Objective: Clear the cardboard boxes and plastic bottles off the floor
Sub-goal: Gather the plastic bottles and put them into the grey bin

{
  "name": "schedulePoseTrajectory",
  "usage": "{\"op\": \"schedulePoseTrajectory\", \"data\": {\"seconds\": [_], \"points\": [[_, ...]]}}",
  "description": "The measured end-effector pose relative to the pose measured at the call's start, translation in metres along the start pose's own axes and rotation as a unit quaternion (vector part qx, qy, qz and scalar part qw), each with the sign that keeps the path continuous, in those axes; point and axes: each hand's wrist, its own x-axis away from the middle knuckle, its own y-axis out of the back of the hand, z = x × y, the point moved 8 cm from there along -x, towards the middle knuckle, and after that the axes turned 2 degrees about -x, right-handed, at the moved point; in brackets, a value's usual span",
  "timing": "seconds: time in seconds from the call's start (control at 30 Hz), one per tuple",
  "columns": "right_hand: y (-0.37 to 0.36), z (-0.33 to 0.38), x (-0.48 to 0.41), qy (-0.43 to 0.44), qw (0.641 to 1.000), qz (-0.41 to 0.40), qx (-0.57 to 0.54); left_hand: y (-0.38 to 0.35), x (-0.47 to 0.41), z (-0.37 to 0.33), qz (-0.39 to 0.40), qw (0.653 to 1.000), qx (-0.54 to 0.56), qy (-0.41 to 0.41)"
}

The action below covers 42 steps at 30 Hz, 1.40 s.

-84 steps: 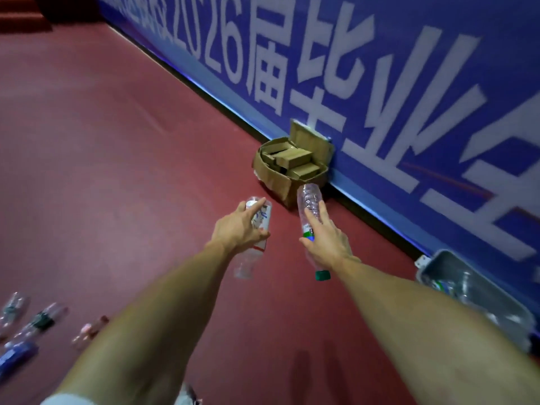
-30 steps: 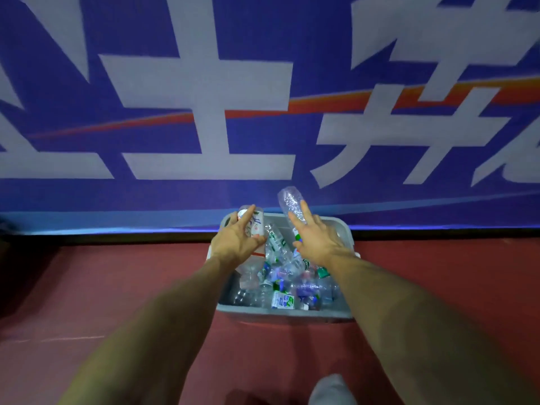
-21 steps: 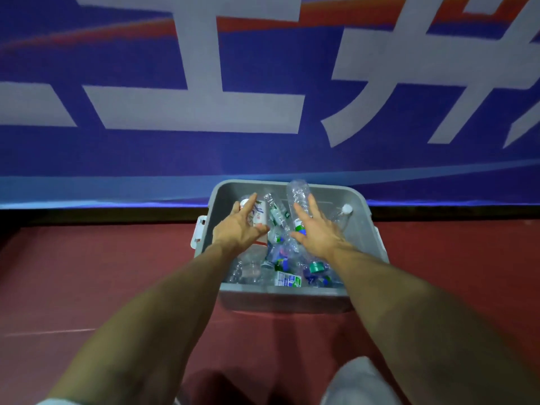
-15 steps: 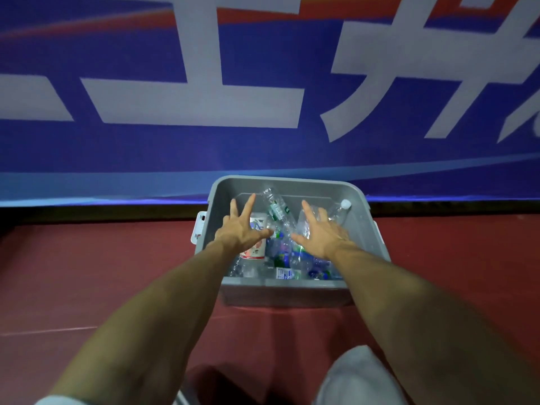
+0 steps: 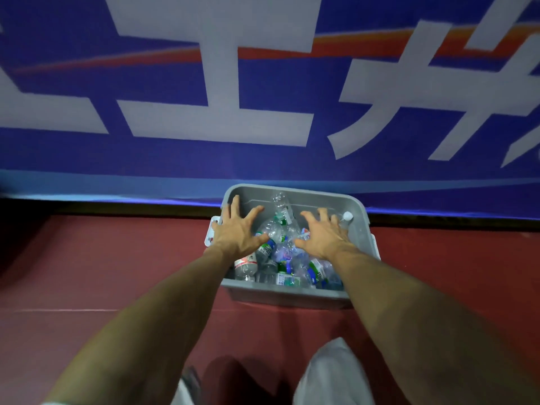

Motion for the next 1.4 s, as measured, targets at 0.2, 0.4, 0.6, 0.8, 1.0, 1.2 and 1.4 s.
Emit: {"op": "schedulePoseTrajectory", "data": {"seconds": [0.2, 0.4, 0.6, 0.8, 1.0, 1.2, 1.4], "points": [[0.147, 0.044, 0.061, 0.032, 0.999, 0.010, -0.021, 0.170, 0.044, -0.034, -0.004, 0.999, -0.050, -0.003], [0.311, 0.086, 0.138, 0.045, 0.999, -0.003, -0.010, 0.343, 0.103, -0.066, -0.013, 0.997, -0.077, 0.000], [0.437, 0.138, 0.183, 0.099, 0.994, -0.038, -0.009, 0.471, 0.149, -0.075, -0.050, 0.995, -0.074, 0.041], [0.476, 0.218, 0.210, 0.206, 0.977, -0.040, 0.043, 0.530, 0.224, -0.034, -0.133, 0.978, -0.023, 0.156], [0.446, 0.344, 0.276, 0.345, 0.935, -0.026, 0.077, 0.549, 0.350, 0.059, -0.181, 0.933, 0.000, 0.312], [0.385, 0.487, 0.406, 0.500, 0.861, 0.012, 0.093, 0.540, 0.535, 0.144, -0.219, 0.861, 0.017, 0.459], [0.299, 0.603, 0.587, 0.627, 0.768, 0.051, 0.121, 0.508, 0.743, 0.208, -0.241, 0.776, 0.039, 0.582]]}}
